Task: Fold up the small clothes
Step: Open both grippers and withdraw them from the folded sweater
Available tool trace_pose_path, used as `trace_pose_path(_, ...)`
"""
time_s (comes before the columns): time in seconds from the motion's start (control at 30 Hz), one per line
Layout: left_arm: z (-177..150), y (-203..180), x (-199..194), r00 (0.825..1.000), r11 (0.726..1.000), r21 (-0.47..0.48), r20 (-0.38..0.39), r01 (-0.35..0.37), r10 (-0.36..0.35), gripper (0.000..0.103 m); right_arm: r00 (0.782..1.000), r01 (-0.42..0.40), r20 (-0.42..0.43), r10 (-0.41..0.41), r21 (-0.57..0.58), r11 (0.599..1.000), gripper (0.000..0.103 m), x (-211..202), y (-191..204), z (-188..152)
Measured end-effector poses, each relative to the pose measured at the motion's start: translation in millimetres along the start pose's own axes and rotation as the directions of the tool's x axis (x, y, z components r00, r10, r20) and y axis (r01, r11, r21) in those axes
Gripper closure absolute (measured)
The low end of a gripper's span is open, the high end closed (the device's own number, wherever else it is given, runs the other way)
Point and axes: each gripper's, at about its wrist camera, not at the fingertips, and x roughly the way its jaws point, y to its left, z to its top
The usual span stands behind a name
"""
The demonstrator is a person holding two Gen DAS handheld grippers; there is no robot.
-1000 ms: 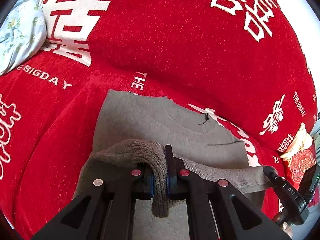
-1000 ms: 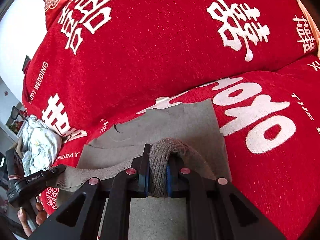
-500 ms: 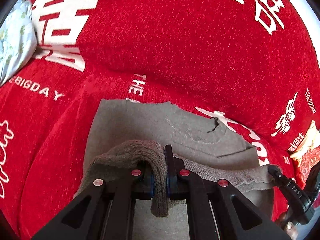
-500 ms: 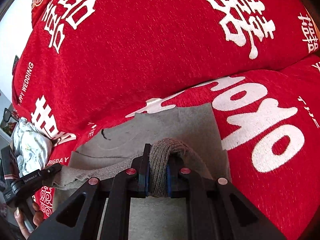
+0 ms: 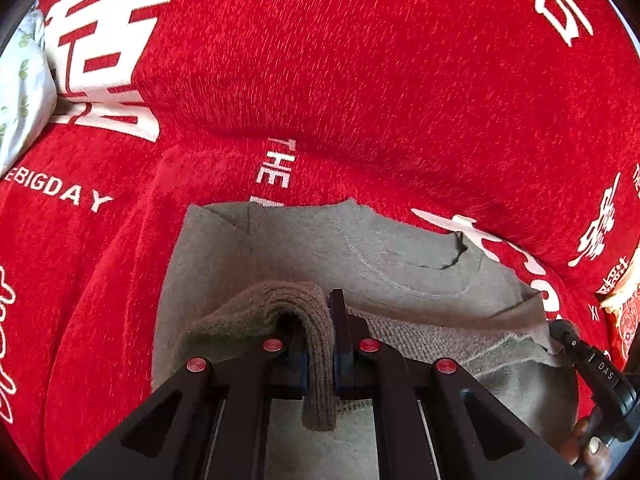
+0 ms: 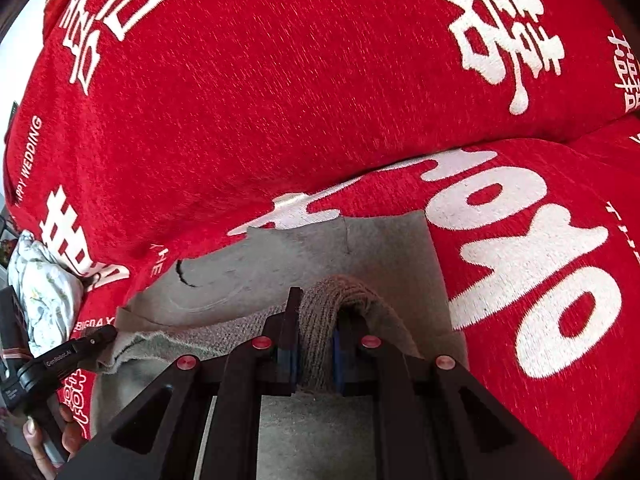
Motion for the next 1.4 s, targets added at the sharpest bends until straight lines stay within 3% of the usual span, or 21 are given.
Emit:
trace_pose_path(0.33, 4, 13, 29, 0.996, 0.999, -0.049, -0.084, 0.015, -0.019, 0.093, 0.999, -0.004, -0.043, 0.005, 0.024, 1.0, 0.085, 23, -6, 6)
trace_pose_path(0.43, 10, 10, 32, 0.994, 0.998, -0.059, -0.105, 0.01, -0.016, 0.093, 1.0, -0.023, -0.019, 0.024, 0.032, 0.999, 0.064, 21, -5, 11)
trace_pose_path(0.5, 17, 10, 40, 0.989, 0.998, -0.071, -0.15, -0.001, -0.009, 0.093, 1.0, -0.019, -0.007, 0.019, 0.034, 0.999, 0.043, 20, -4, 15)
trace_pose_path(0.53, 19, 12, 43, 0.985, 0.996, -0.086, -0.171, 0.003, -0.018, 0.093, 1.0, -0.022, -0.001, 0.022, 0.039, 0.999, 0.043, 17, -3, 15)
trace_pose_path(0.63, 26, 28, 44, 0.965, 0.975, -0.203, -0.221, 0.093, -0.138, 0.089, 1.0, -0.023, 0.014, 0.023, 0.016, 1.0, 0.043, 10, -1, 13)
trace_pose_path(0.67, 29, 37, 42, 0.954, 0.953, -0.267, -0.22, 0.142, -0.204, 0.087, 1.0, -0.02, 0.014, 0.02, 0.003, 1.0, 0.043, 9, 1, 12)
trace_pose_path(0.7, 31, 43, 40, 0.949, 0.939, -0.302, -0.212, 0.161, -0.231, 0.081, 1.0, -0.016, 0.012, 0.016, -0.01, 1.0, 0.043, 9, 3, 11)
trace_pose_path(0.73, 33, 48, 37, 0.948, 0.928, -0.328, -0.196, 0.176, -0.249, 0.068, 1.0, -0.009, 0.009, 0.01, -0.027, 1.0, 0.043, 8, 5, 10)
trace_pose_path(0.8, 38, 60, 23, 0.965, 0.916, -0.353, -0.107, 0.188, -0.239, 0.044, 1.0, 0.002, 0.005, -0.001, -0.057, 0.998, 0.043, 9, 9, 7)
trace_pose_path(0.9, 41, 70, 3, 0.971, 0.906, -0.356, 0.008, 0.227, -0.24, 0.024, 1.0, 0.018, 0.003, -0.018, -0.108, 0.994, 0.043, 12, 17, 3)
trace_pose_path(0.93, 41, 71, -1, 0.972, 0.91, -0.347, 0.014, 0.226, -0.236, 0.022, 1.0, 0.026, 0.001, -0.027, -0.128, 0.991, 0.043, 12, 20, 2)
trace_pose_path(0.97, 39, 66, -4, 0.976, 0.931, -0.3, 0.003, 0.209, -0.219, 0.022, 1.0, 0.028, 0.001, -0.028, -0.14, 0.99, 0.043, 13, 23, 1)
trace_pose_path(1.07, 31, 39, -2, 0.975, 0.97, -0.119, -0.047, 0.211, -0.217, 0.022, 0.999, 0.037, 0.005, -0.037, -0.217, 0.975, 0.043, 13, 38, -1)
trace_pose_path(1.17, 15, 0, 11, 0.968, 0.973, 0.032, -0.118, 0.228, -0.223, 0.022, 0.999, 0.015, -0.032, -0.027, -0.309, 0.951, 0.041, 20, 58, -6)
trace_pose_path(1.23, 9, -17, 24, 0.98, 0.979, 0.113, -0.127, 0.168, -0.154, 0.022, 0.994, -0.001, -0.101, -0.038, -0.355, 0.935, 0.035, 35, 68, -11)
trace_pose_path(1.27, 5, -25, 33, 0.987, 0.983, 0.15, -0.133, 0.106, -0.086, 0.022, 0.991, 0.006, -0.12, -0.053, -0.363, 0.932, 0.035, 40, 67, -12)
trace_pose_path(1.33, 4, -24, 49, 0.989, 0.988, 0.146, -0.143, 0.054, -0.033, 0.022, 0.983, 0.059, -0.143, -0.118, -0.36, 0.931, 0.036, 56, 61, -12)
trace_pose_path(1.4, 8, -17, 52, 0.997, 0.988, 0.153, -0.081, 0.011, 0.001, 0.022, 0.982, 0.075, -0.137, -0.128, -0.341, 0.937, 0.036, 62, 53, -9)
